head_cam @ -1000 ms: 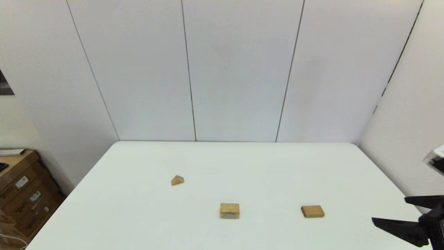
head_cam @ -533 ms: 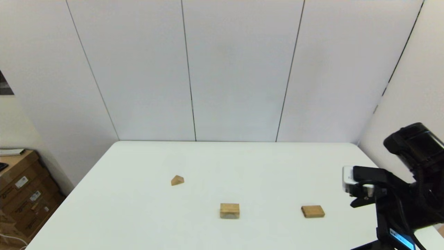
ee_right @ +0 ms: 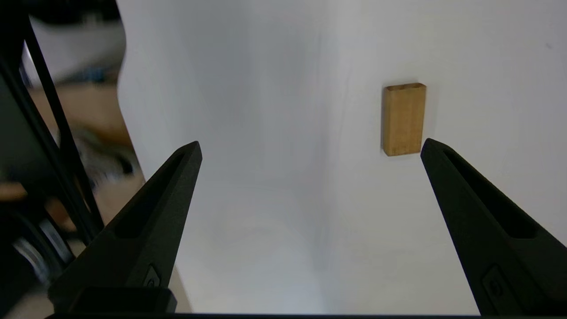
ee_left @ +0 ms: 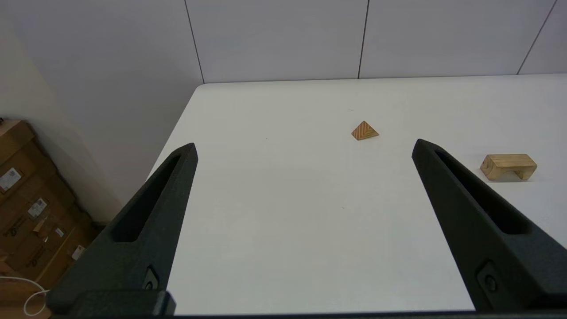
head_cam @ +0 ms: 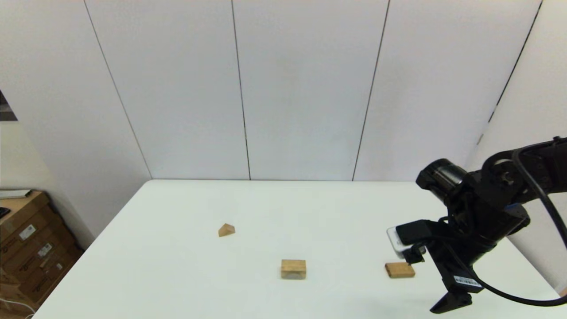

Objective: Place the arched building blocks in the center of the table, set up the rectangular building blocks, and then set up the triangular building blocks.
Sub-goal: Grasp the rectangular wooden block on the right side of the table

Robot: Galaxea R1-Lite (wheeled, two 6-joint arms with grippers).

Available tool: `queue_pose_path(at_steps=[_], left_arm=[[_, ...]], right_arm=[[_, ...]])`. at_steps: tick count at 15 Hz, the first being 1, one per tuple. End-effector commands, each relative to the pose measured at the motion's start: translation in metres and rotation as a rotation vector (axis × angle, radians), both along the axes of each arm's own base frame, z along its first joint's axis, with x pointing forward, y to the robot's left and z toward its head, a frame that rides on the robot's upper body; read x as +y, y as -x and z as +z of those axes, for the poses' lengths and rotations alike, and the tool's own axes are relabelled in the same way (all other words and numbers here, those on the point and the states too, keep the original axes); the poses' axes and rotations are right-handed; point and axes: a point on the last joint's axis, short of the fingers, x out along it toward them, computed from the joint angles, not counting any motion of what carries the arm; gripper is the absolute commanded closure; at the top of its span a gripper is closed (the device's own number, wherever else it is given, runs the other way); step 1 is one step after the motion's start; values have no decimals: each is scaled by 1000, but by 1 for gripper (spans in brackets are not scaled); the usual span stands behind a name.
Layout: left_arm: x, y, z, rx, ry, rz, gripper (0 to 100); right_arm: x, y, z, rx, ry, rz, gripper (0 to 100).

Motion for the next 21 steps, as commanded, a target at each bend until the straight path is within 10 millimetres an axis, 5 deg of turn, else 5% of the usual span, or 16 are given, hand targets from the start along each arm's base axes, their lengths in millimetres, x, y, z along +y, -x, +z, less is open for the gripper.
queue_pose_path(at_steps=[1,9,21], left_arm=[[0,0,0,0,0,0,0],[0,0,0,2,0,0,0],[0,0,0,0,0,0,0]], right_arm=[[7,-25,-28,92,105,124,0],[18,-79,-67,122,96,-23,0],[-6,-108,-97,110,97,-90,0]])
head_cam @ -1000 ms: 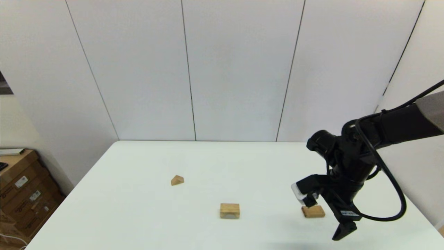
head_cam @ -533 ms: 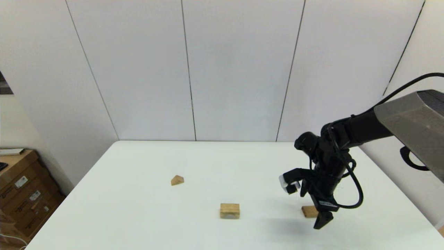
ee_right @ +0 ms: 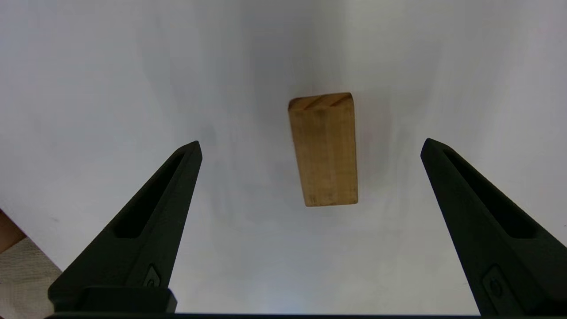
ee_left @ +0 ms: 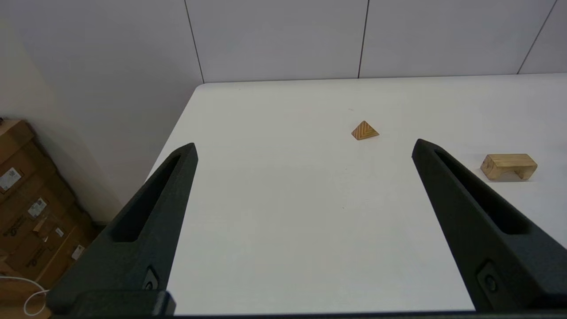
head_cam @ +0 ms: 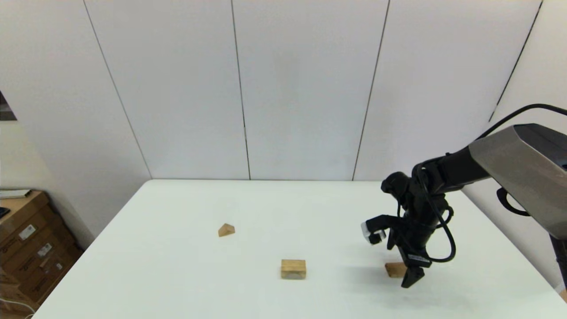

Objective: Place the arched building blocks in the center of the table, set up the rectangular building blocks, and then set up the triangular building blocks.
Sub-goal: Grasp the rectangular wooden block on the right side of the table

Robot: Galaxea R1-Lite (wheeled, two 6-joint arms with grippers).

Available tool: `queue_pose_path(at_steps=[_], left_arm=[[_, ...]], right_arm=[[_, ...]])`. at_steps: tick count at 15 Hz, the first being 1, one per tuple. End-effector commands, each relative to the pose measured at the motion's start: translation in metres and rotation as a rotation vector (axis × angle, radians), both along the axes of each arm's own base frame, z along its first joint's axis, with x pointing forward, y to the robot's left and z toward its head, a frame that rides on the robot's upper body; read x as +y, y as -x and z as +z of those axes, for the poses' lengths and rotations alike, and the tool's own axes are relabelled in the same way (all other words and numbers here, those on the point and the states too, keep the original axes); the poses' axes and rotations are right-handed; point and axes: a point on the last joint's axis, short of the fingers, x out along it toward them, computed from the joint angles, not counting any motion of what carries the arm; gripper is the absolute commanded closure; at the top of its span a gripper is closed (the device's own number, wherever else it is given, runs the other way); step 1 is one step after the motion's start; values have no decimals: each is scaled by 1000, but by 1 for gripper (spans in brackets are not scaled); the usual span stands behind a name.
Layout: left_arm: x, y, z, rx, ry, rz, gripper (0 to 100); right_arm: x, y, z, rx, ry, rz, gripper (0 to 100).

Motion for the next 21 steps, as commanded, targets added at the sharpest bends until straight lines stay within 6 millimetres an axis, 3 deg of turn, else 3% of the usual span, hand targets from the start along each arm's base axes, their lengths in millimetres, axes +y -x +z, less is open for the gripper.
queue_pose_path(at_steps=[1,21], left_arm=[[0,0,0,0,0,0,0],[0,0,0,2,0,0,0]], right_arm=[[-2,-5,-7,8,3,8,0],[-14,-13,-19,-21,34,61,0]])
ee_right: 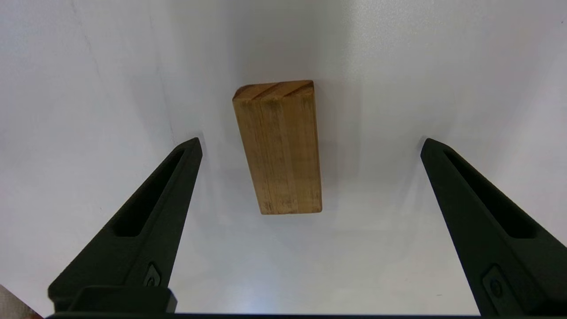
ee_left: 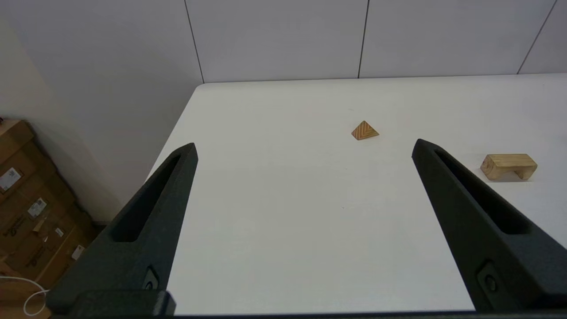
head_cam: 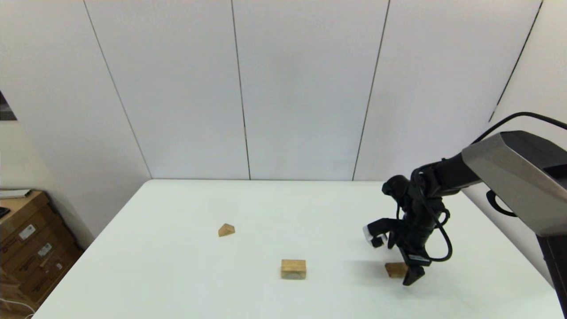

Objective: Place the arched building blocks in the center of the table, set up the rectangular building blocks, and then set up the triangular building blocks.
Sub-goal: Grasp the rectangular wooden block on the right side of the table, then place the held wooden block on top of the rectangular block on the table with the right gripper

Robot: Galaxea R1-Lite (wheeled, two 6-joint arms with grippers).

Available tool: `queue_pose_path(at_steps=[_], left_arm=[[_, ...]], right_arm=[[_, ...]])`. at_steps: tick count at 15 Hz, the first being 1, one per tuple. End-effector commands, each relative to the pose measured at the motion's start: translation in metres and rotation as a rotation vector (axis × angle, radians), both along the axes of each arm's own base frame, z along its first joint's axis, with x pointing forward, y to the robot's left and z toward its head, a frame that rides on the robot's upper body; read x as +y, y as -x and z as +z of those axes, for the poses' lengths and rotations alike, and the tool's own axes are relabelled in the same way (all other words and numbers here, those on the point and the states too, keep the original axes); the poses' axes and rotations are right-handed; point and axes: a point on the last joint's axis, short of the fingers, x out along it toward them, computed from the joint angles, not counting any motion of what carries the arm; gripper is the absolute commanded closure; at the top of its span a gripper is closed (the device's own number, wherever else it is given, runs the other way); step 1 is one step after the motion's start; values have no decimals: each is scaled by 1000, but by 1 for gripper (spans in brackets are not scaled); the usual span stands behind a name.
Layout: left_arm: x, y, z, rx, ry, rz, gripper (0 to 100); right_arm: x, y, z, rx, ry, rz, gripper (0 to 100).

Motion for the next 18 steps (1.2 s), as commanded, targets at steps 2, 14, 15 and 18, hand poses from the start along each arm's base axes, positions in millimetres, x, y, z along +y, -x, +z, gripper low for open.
queue_pose_path(at_steps=[2,14,15,18], left_arm=[[0,0,0,4,0,0,0],[0,0,0,2,0,0,0],[0,0,0,1,0,0,0],[0,0,0,1,0,0,0]], right_arm=[[-1,0,1,0,-1,13,100],[12,4,36,-85,-26,13,100],[21,5,50,-125,-34,4,100],[55,20,87,-206,-66,-31,100]])
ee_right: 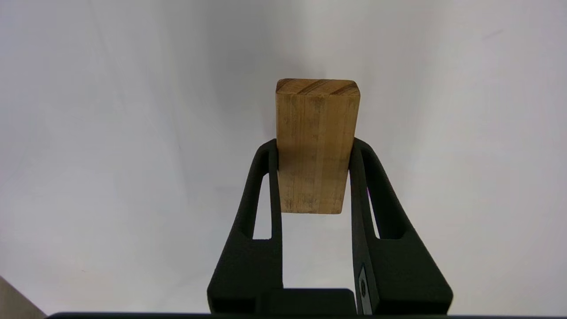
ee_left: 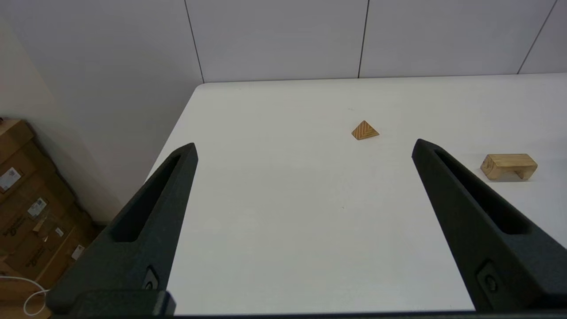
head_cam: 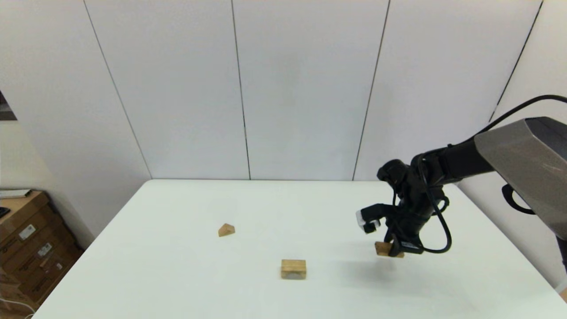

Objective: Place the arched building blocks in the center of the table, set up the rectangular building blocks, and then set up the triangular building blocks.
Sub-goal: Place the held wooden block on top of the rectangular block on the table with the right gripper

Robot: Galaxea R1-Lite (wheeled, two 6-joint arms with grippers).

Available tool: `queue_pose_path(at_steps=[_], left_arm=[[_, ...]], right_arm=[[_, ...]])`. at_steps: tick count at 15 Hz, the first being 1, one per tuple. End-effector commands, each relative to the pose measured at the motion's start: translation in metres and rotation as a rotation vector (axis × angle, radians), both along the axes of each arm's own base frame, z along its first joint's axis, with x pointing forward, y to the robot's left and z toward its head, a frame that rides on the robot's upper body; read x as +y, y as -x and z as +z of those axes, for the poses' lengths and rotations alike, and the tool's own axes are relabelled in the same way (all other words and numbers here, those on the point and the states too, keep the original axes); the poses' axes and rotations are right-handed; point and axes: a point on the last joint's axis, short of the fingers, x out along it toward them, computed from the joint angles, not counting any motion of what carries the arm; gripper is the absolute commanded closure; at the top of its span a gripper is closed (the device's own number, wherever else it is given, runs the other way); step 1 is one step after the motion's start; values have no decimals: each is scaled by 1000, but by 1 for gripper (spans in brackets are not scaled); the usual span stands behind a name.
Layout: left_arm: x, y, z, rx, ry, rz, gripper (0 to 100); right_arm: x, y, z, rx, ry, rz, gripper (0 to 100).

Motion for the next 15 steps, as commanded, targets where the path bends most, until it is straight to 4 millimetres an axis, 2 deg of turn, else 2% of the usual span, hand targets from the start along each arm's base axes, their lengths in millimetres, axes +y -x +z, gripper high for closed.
queue_pose_path(at_steps=[1,4,8,11,15], left_arm=[[0,0,0,0,0,0,0],[0,0,0,0,0,0,0],[0,0,0,0,0,0,0],[0,0,0,2,0,0,0],[0,0,0,2,0,0,0]], right_arm=[[47,25,54,-117,-48,-12,100],[97,47,70,-169,-53,-44,100],[163,70,66,-129,-89,-98,100],[182,73,59,-117,-82,-44,100],[202,65,40,-113,-72,25,100]])
